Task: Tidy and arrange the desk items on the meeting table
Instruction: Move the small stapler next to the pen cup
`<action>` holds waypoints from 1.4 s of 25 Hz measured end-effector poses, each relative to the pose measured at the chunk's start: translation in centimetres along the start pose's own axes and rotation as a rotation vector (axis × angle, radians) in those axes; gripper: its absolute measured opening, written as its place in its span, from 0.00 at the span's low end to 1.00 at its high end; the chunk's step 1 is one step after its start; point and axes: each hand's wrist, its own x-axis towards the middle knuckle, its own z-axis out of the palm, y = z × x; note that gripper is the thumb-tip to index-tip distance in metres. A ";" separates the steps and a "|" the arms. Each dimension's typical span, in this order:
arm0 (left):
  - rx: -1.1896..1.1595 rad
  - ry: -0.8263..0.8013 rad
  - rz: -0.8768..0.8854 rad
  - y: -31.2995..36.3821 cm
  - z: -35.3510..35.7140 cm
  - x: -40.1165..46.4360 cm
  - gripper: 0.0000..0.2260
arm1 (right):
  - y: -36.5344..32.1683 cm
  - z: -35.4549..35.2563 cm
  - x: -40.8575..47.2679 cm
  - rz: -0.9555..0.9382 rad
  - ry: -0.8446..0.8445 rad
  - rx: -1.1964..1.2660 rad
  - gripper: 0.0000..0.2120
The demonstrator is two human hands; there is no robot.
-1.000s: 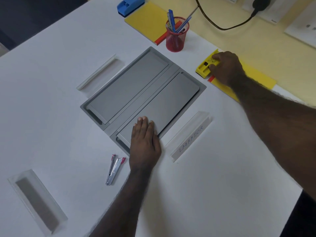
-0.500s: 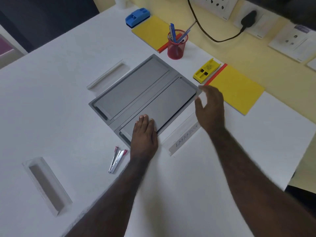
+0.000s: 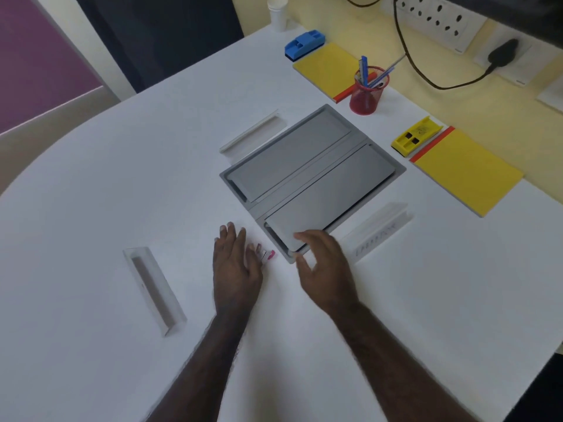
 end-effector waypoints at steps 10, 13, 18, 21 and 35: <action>-0.009 0.077 -0.133 -5.0 -1.9 1.2 0.19 | -4.6 8.7 -2.1 0.092 -0.311 -0.209 0.36; -0.038 0.065 -0.160 -4.8 -1.2 2.2 0.19 | -4.0 8.3 -1.6 0.056 -0.278 -0.200 0.30; -0.073 -0.006 -0.101 -2.4 0.7 5.9 0.19 | -2.3 5.7 2.1 0.056 -0.257 -0.125 0.34; -0.067 -0.072 -0.011 0.1 2.5 8.4 0.21 | 0.4 3.0 6.2 0.063 -0.076 -0.123 0.34; 0.188 -0.183 0.288 3.5 11.2 12.5 0.25 | 15.4 -7.2 27.4 0.240 0.065 -0.446 0.35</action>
